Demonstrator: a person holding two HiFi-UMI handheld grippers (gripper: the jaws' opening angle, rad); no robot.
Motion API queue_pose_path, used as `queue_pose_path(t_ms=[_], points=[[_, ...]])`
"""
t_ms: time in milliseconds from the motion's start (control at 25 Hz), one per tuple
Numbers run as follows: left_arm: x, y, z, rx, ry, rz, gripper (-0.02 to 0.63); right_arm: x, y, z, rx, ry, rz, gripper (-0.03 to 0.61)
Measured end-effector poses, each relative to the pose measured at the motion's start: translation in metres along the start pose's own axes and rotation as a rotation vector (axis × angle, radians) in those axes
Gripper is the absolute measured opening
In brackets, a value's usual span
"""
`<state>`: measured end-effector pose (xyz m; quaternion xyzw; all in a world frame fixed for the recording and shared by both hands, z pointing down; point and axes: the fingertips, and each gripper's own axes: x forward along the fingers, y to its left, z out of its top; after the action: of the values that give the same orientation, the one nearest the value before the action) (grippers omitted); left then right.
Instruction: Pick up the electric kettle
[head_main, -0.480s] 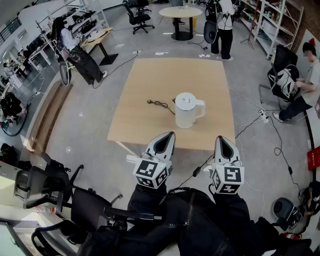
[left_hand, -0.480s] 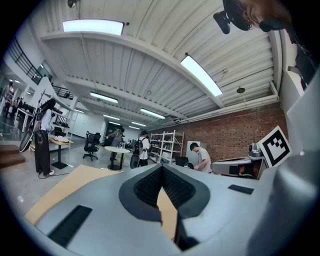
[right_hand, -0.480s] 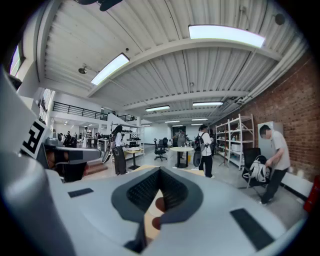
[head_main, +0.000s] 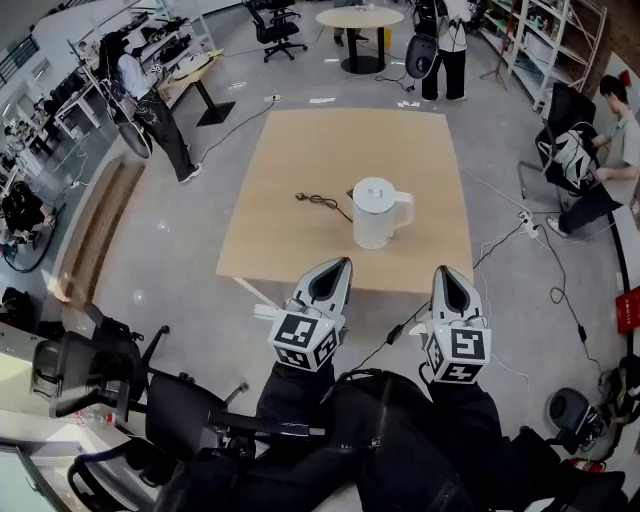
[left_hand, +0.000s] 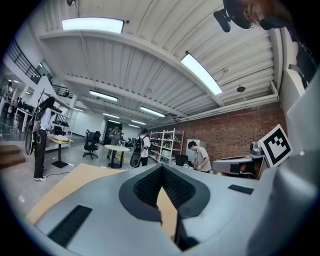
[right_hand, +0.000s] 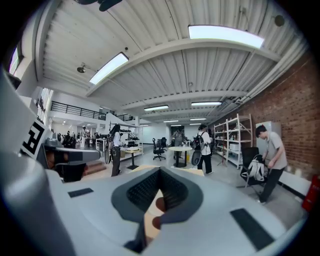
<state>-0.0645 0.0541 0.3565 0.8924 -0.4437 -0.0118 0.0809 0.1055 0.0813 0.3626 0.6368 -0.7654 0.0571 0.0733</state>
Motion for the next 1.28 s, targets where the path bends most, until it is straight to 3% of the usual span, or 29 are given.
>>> queue_pose_path(t_ms=[480, 1280], points=[[-0.012, 0.011, -0.007, -0.018, 0.032, -0.018, -0.002, 0.005, 0.021, -0.014, 0.026, 0.046, 0.005, 0.005], [-0.042, 0.023, -0.068, -0.049, 0.181, -0.095, -0.002, -0.004, 0.078, -0.066, 0.039, 0.146, -0.014, 0.005]])
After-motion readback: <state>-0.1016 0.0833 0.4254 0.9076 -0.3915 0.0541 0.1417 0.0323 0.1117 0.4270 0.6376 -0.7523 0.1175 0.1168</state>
